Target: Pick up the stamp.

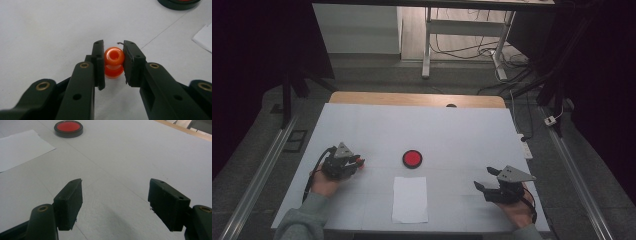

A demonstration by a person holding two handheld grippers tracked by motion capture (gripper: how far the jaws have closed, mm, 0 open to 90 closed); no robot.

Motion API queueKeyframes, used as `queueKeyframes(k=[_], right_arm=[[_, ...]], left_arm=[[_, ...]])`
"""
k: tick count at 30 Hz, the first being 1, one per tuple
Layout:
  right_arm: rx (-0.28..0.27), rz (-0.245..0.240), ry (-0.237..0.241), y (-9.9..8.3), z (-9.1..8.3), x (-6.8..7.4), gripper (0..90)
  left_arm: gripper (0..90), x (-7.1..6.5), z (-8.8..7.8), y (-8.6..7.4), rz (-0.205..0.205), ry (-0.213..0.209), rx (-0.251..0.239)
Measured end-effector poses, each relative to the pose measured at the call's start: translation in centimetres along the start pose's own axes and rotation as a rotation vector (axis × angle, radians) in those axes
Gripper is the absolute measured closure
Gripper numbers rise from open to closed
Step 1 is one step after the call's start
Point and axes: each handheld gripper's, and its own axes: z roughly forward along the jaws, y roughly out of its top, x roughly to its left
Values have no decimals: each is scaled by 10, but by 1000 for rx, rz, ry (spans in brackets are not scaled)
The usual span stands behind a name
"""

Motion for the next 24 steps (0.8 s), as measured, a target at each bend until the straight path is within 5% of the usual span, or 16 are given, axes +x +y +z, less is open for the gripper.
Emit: queueKeyframes(k=[24], right_arm=[[6, 1, -6, -2, 1, 0, 275]], left_arm=[[721, 3, -15, 2, -53, -10, -104]])
